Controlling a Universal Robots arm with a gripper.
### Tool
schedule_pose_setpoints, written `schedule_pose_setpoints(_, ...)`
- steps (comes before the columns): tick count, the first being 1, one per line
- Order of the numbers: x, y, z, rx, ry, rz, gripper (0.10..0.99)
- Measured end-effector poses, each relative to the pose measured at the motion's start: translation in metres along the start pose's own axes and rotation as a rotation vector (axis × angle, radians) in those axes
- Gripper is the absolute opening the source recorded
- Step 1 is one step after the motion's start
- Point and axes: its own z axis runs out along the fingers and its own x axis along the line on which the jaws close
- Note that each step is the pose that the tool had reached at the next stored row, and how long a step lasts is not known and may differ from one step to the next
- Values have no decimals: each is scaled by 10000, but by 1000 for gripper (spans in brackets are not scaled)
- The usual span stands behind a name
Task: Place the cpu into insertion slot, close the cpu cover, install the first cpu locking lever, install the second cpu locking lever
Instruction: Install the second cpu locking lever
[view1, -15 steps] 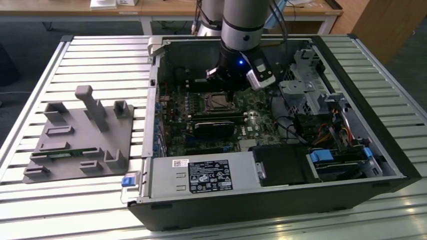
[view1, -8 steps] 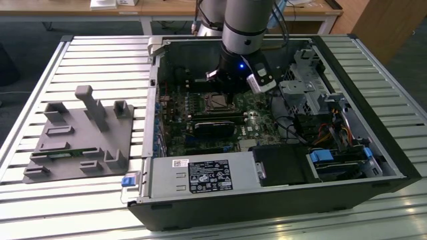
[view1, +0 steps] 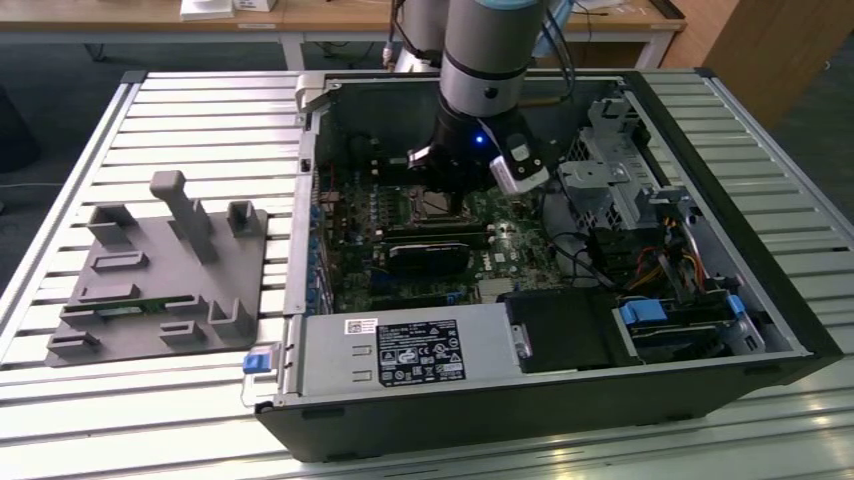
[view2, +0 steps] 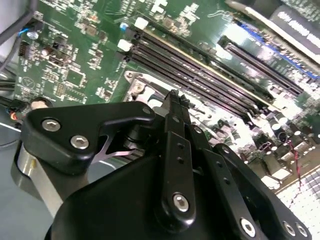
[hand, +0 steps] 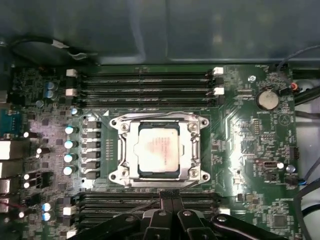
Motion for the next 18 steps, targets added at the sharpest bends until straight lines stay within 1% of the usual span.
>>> schedule_pose_setpoints(4,126,-18,2,-8,-1,0,106)
schedule_pose_setpoints(6,176,-23,4,-9,-1,0,106)
schedule_pose_setpoints(8,208,-25,12,-11,-1,0,106)
schedule_pose_setpoints(10,213,-27,29,-50,3,-2,106)
schedule_pose_setpoints(11,213,-29,37,-92,7,-2,106)
schedule_pose_setpoints(13,213,-42,43,-309,12,-5,106)
schedule_pose_setpoints(14,214,-55,43,-392,13,-6,106)
schedule_pose_setpoints(16,226,-87,40,-468,16,-7,106)
schedule_pose_setpoints(18,244,-109,38,-497,16,-7,106)
